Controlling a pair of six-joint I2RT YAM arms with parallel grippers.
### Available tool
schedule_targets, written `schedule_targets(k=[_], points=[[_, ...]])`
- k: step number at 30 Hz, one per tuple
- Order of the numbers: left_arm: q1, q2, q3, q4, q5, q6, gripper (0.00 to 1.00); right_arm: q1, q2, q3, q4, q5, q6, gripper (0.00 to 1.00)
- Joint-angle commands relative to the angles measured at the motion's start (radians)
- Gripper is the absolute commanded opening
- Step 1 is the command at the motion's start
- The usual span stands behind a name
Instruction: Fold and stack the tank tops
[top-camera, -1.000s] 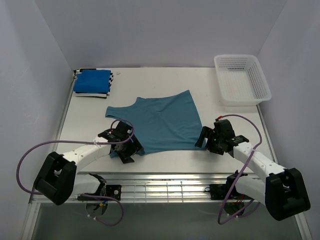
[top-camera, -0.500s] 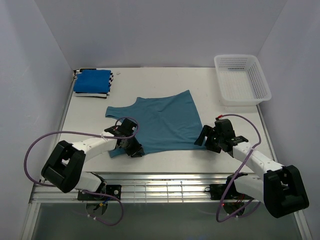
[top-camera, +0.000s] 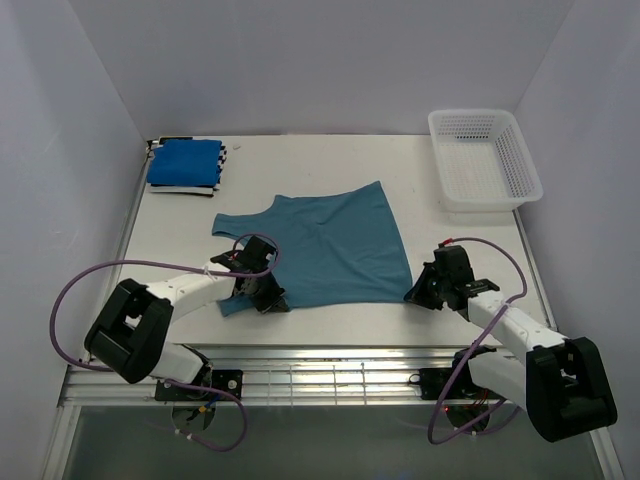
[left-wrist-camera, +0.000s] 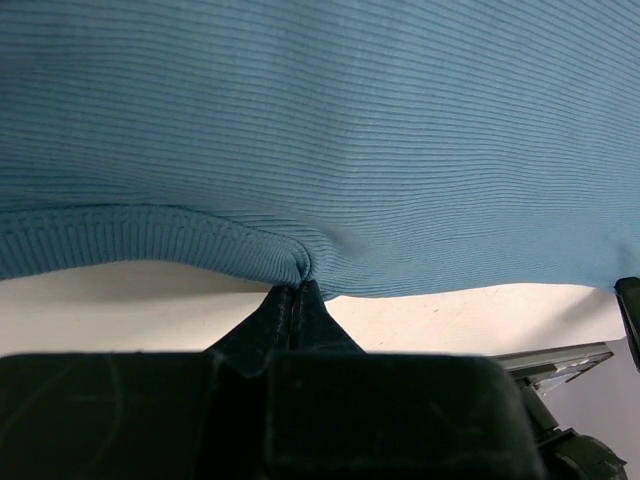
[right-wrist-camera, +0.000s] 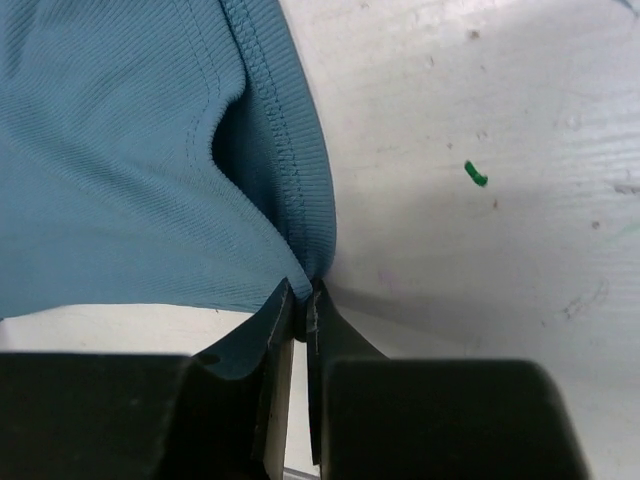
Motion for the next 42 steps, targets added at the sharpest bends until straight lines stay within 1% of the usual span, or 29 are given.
schedule_targets(k=[1, 3, 4, 8, 12, 13, 18, 27, 35, 42], points=[[-0.01, -0.023, -0.027, -0.114, -0.036, 0.034, 0.0, -0.008, -0.067, -0.018, -0.134, 0.015, -0.038, 0.08], [-0.012, -0.047, -0.026, -0.137, -0.024, 0.042, 0.0, -0.006, -0.101, -0.021, -0.18, -0.029, -0.046, 0.08], [-0.014, -0.055, -0.026, -0.145, -0.001, 0.051, 0.0, -0.008, -0.114, -0.025, -0.229, -0.042, -0.049, 0.08], [-0.021, -0.103, -0.041, -0.194, 0.033, 0.053, 0.0, -0.008, -0.188, -0.061, -0.312, -0.079, -0.047, 0.08], [-0.027, -0.153, -0.071, -0.211, 0.067, 0.045, 0.0, -0.008, -0.213, -0.114, -0.322, -0.163, -0.02, 0.08], [-0.029, -0.158, -0.072, -0.214, 0.071, 0.043, 0.0, -0.008, -0.216, -0.114, -0.322, -0.163, -0.02, 0.08], [-0.029, -0.169, -0.018, -0.236, 0.059, 0.039, 0.0, -0.006, -0.217, -0.028, -0.383, -0.139, -0.037, 0.08], [-0.029, -0.104, 0.106, -0.28, 0.029, 0.057, 0.0, -0.006, -0.193, 0.116, -0.449, -0.165, -0.035, 0.08], [-0.027, -0.011, 0.235, -0.341, -0.019, 0.115, 0.0, -0.008, -0.082, 0.241, -0.455, -0.148, -0.059, 0.08], [0.009, 0.035, 0.31, -0.366, -0.022, 0.167, 0.0, -0.014, 0.016, 0.342, -0.444, -0.123, -0.101, 0.08]])
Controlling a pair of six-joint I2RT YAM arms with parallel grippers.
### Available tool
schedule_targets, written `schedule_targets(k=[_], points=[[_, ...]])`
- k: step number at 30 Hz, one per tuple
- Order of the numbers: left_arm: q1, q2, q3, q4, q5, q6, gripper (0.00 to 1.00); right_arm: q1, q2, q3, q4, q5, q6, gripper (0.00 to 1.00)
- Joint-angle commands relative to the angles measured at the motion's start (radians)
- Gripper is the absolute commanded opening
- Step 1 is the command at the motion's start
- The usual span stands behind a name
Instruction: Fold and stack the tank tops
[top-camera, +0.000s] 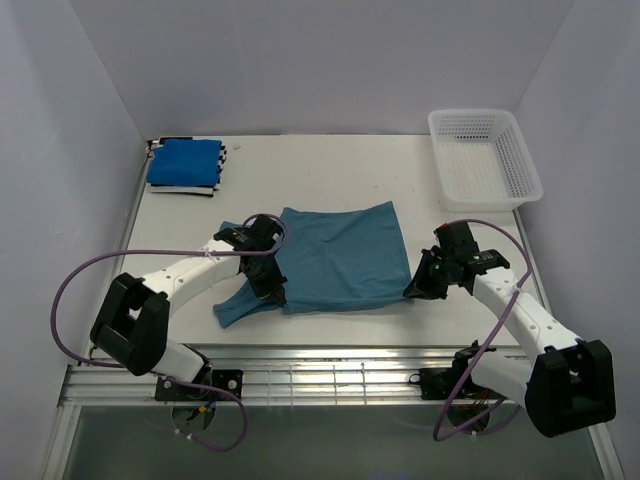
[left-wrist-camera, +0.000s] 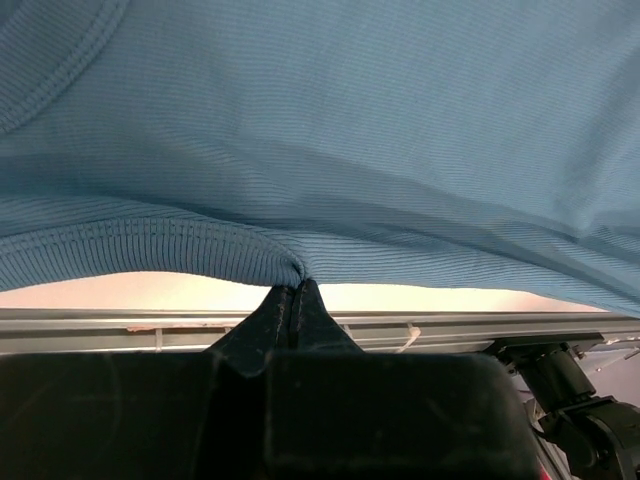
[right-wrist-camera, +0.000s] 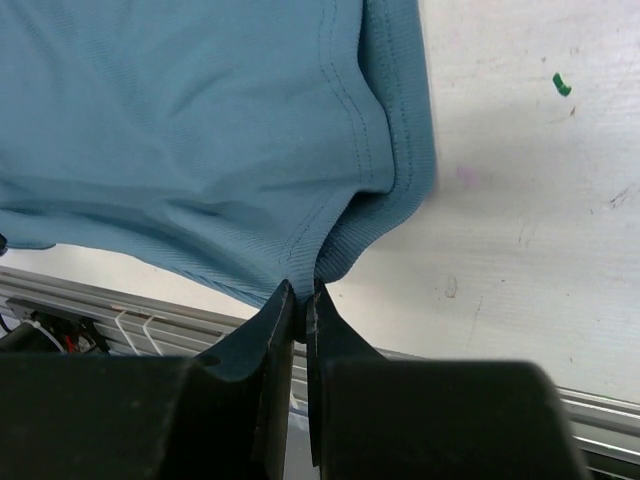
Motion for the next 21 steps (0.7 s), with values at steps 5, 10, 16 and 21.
schedule_targets(k=[5, 10, 16, 21], points=[[0.06, 0.026, 0.084, -0.027, -0.005, 0.09, 0.0, -0.009, 0.083, 0.099, 0.018, 0.003, -0.048, 0.08], [0.093, 0.058, 0.126, -0.01, 0.004, 0.139, 0.0, -0.009, 0.126, 0.131, 0.036, 0.011, -0.058, 0.08], [0.096, 0.138, 0.191, 0.016, 0.015, 0.193, 0.0, -0.011, 0.181, 0.17, 0.062, 0.029, -0.068, 0.08], [0.106, 0.19, 0.22, 0.03, 0.02, 0.208, 0.0, -0.018, 0.218, 0.196, 0.087, 0.046, -0.073, 0.08]])
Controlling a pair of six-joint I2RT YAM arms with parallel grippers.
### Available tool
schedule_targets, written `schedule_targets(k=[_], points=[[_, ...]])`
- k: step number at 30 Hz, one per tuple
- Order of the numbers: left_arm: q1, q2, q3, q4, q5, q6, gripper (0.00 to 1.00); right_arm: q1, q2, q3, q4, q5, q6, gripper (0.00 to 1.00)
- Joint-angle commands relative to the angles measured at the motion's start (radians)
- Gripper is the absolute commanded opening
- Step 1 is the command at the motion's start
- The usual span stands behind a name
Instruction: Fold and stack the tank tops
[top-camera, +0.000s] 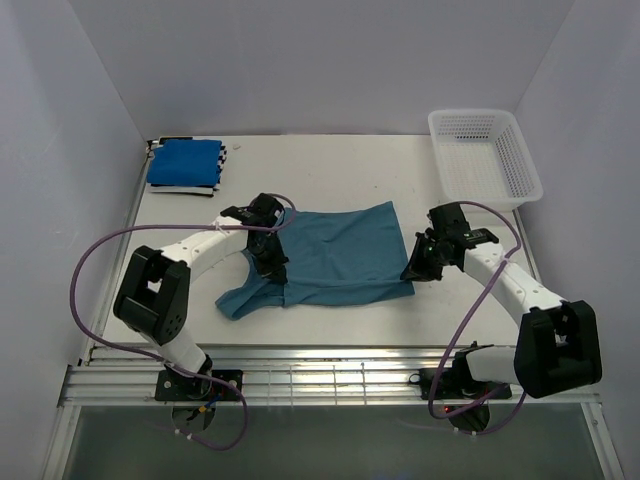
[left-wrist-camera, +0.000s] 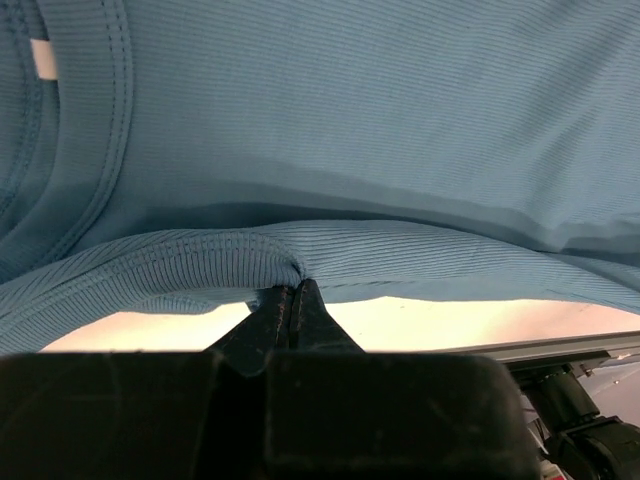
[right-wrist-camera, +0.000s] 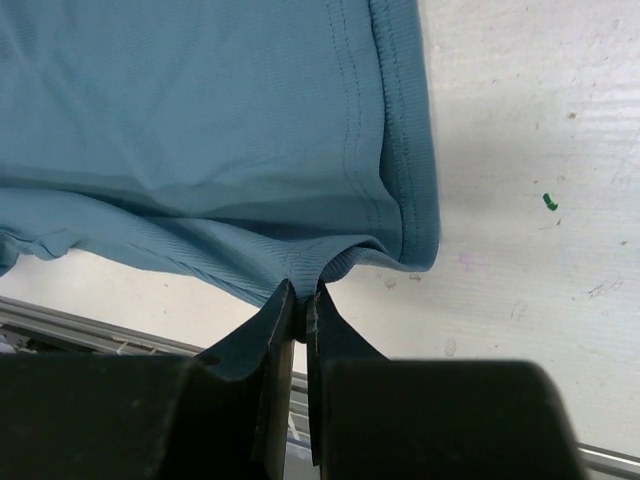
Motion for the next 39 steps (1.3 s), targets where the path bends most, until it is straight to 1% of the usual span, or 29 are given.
schedule_targets(k=[1, 10, 17, 18, 19, 20, 21, 22, 23, 24, 25, 26, 27, 28, 29, 32, 34, 36, 37, 38, 39], points=[[0.016, 0.013, 0.038, 0.022, 0.011, 0.03, 0.0, -0.01, 0.024, 0.055, 0.044, 0.028, -0.013, 0.08], [0.05, 0.07, 0.088, 0.043, -0.009, 0.064, 0.0, -0.032, 0.112, 0.086, 0.079, 0.026, -0.024, 0.08], [0.051, 0.154, 0.15, 0.03, 0.008, 0.133, 0.0, -0.039, 0.169, 0.107, 0.12, 0.015, -0.03, 0.08], [0.051, 0.162, 0.157, 0.022, 0.006, 0.139, 0.03, -0.041, 0.178, 0.112, 0.13, 0.018, -0.031, 0.11], [0.051, 0.173, 0.164, 0.011, 0.004, 0.141, 0.23, -0.041, 0.196, 0.118, 0.136, 0.02, -0.034, 0.14], [0.051, 0.175, 0.174, 0.008, 0.006, 0.142, 0.34, -0.041, 0.207, 0.124, 0.137, 0.024, -0.038, 0.17], [0.051, 0.173, 0.18, 0.005, 0.007, 0.148, 0.44, -0.041, 0.219, 0.13, 0.137, 0.031, -0.042, 0.25], [0.051, 0.167, 0.185, -0.001, 0.006, 0.153, 0.6, -0.041, 0.236, 0.136, 0.136, 0.031, -0.053, 0.3], [0.051, 0.147, 0.194, -0.003, 0.009, 0.158, 0.66, -0.041, 0.241, 0.146, 0.136, 0.028, -0.059, 0.35], [0.051, 0.132, 0.197, -0.006, 0.008, 0.162, 0.69, -0.042, 0.239, 0.146, 0.145, 0.023, -0.064, 0.45], [0.051, 0.113, 0.2, -0.01, 0.003, 0.165, 0.73, -0.041, 0.233, 0.144, 0.15, 0.015, -0.08, 0.5], [0.051, 0.074, 0.202, -0.015, 0.0, 0.168, 0.83, -0.041, 0.227, 0.146, 0.151, 0.011, -0.09, 0.54], [0.051, 0.052, 0.2, -0.016, -0.009, 0.168, 0.86, -0.041, 0.215, 0.141, 0.156, 0.006, -0.099, 0.59], [0.051, 0.028, 0.197, -0.024, -0.018, 0.167, 0.94, -0.041, 0.186, 0.138, 0.165, 0.003, -0.11, 0.61], [0.051, 0.004, 0.193, -0.033, -0.034, 0.159, 0.98, -0.041, 0.17, 0.135, 0.165, 0.011, -0.126, 0.63], [0.051, -0.088, 0.156, -0.093, -0.101, 0.112, 0.98, -0.041, 0.106, 0.113, 0.167, 0.029, -0.177, 0.69], [0.051, -0.17, 0.098, -0.153, -0.196, 0.078, 0.98, -0.041, 0.074, 0.098, 0.163, 0.032, -0.208, 0.69], [0.053, -0.248, 0.055, -0.211, -0.273, -0.006, 0.98, -0.041, 0.06, 0.084, 0.157, 0.029, -0.238, 0.7], [0.054, -0.27, 0.017, -0.281, -0.34, -0.038, 0.98, -0.041, 0.055, 0.08, 0.159, 0.026, -0.243, 0.7], [0.06, -0.289, 0.0, -0.32, -0.373, -0.112, 0.98, -0.041, 0.054, 0.075, 0.163, 0.017, -0.246, 0.7], [0.065, -0.305, -0.022, -0.357, -0.399, -0.146, 0.98, -0.041, 0.057, 0.072, 0.166, 0.012, -0.246, 0.7]])
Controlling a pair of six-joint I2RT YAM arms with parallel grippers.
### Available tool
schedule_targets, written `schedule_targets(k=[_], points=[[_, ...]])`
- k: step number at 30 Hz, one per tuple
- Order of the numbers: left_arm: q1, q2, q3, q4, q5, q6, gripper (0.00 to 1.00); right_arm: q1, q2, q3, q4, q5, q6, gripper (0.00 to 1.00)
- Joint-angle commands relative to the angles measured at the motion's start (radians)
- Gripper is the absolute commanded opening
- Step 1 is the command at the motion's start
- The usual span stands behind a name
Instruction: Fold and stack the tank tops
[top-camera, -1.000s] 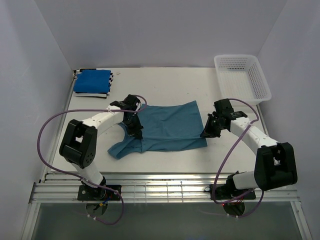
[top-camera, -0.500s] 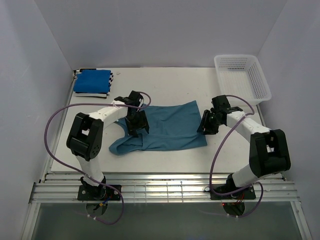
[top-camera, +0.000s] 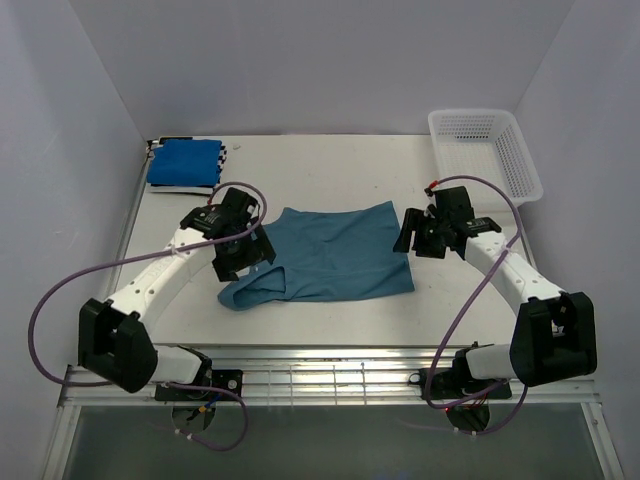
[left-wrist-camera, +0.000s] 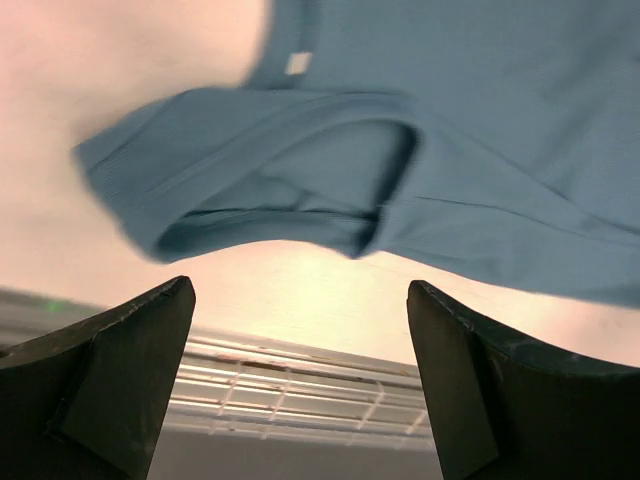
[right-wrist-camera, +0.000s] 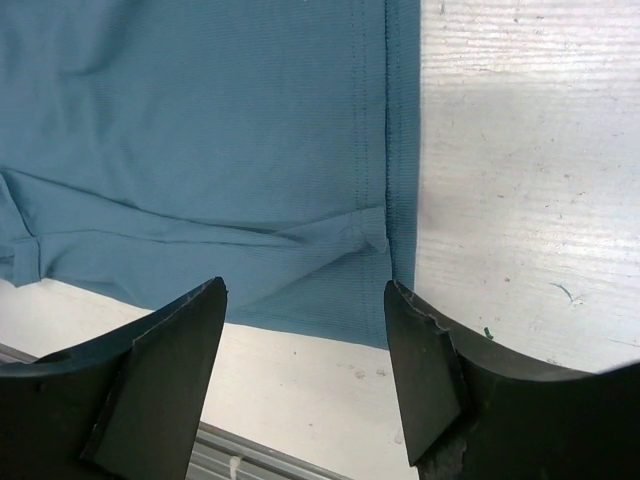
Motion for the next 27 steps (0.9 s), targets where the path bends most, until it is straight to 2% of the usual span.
schedule_targets(k=[1, 7, 17, 20, 24, 25, 27], points=[[0.019, -0.08, -0.107, -0.213, -0.191, -0.168, 0.98, -0.004, -0.005, -0.03, 0.026, -0.015, -0.055, 0.71], [0.058, -0.161, -0.22, -0.16, -0.202, -0.193, 0.98, -0.004, 0.041, -0.018, 0.052, -0.009, -0.075, 0.72], [0.088, -0.069, -0.307, -0.004, -0.191, -0.127, 0.98, 0.002, 0.132, -0.002, 0.087, -0.003, -0.085, 0.72], [0.098, -0.059, -0.313, 0.006, -0.212, -0.138, 0.9, 0.005, 0.146, -0.013, 0.104, -0.001, -0.077, 0.72], [0.119, -0.042, -0.313, 0.039, -0.211, -0.125, 0.74, 0.013, 0.17, -0.015, 0.107, -0.006, -0.075, 0.71], [0.121, -0.031, -0.31, 0.043, -0.214, -0.125, 0.65, 0.014, 0.173, -0.015, 0.107, -0.003, -0.074, 0.71], [0.127, -0.023, -0.307, 0.048, -0.217, -0.128, 0.55, 0.014, 0.181, -0.015, 0.11, 0.005, -0.071, 0.7]])
